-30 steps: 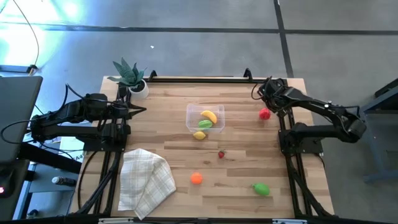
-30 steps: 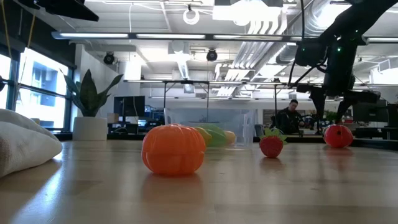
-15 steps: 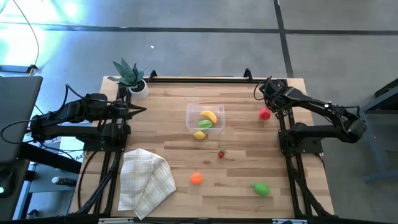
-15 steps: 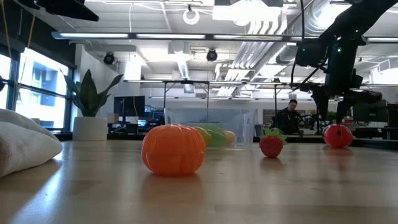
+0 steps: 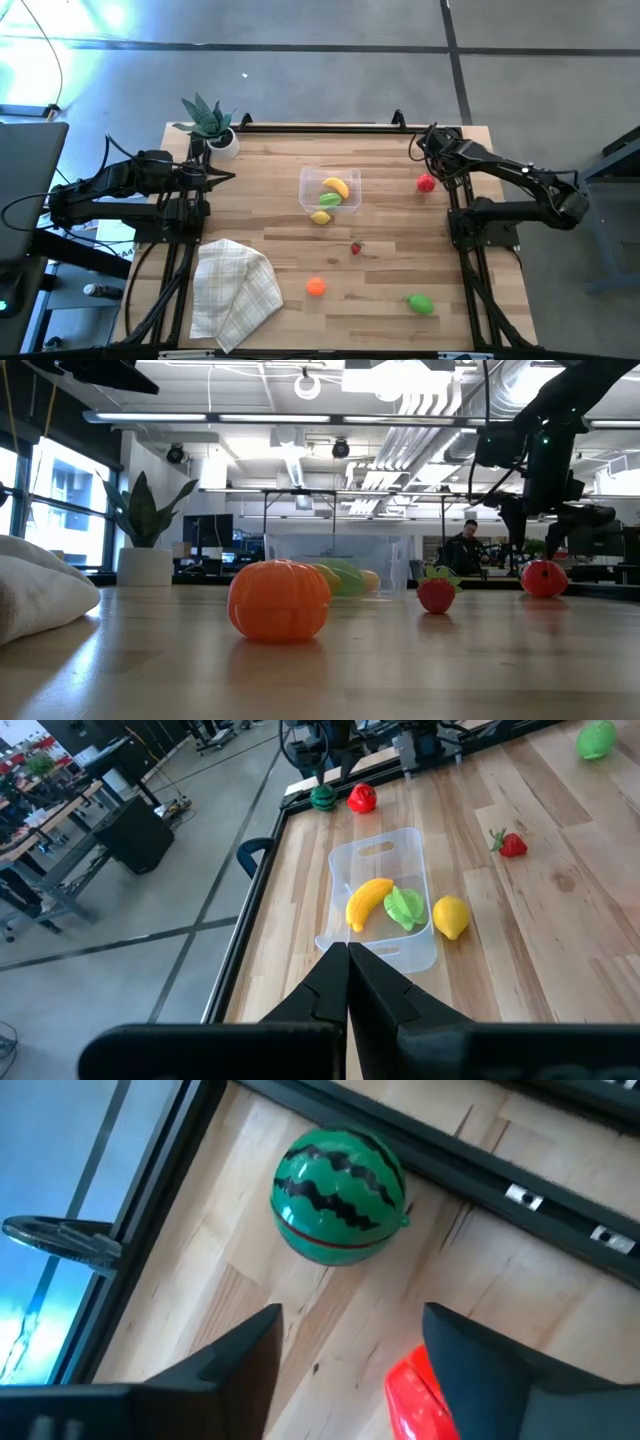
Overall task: Pick and placing Produce into tupperware
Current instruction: Put the watermelon into the transparent bin, then put the apple into the transparent bin
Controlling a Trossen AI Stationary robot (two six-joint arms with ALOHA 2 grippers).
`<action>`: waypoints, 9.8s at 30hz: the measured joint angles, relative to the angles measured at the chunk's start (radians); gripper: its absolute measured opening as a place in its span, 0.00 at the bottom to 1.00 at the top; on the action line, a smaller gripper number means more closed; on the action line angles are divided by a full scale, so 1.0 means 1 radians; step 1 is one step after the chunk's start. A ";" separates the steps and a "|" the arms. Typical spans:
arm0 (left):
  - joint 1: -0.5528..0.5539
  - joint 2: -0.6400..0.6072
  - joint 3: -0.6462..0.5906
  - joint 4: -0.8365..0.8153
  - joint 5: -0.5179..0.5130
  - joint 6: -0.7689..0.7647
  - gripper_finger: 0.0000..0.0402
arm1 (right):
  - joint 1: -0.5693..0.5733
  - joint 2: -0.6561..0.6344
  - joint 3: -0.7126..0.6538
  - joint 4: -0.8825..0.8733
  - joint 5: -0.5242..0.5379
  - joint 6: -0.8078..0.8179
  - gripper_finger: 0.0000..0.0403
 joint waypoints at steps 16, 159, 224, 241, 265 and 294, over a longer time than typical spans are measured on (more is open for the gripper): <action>0.000 0.000 0.000 0.000 0.000 0.000 0.00 | -0.028 0.103 0.000 0.035 0.028 0.056 0.77; 0.000 0.000 0.000 0.000 0.000 0.000 0.00 | -0.110 0.305 0.000 0.322 0.072 -0.031 0.57; 0.000 0.000 0.000 0.000 0.000 0.000 0.00 | -0.096 0.191 0.004 0.347 -0.207 -0.496 0.45; 0.000 0.000 0.000 0.000 0.000 0.000 0.00 | -0.095 -0.146 0.004 -0.018 -0.370 -0.490 0.45; 0.000 0.000 0.000 0.000 0.000 0.000 0.00 | 0.029 -0.140 0.214 -0.228 -0.346 -0.476 0.55; 0.000 0.000 0.000 0.000 0.000 0.000 0.00 | 0.097 0.116 0.176 -0.282 -0.276 -0.501 0.75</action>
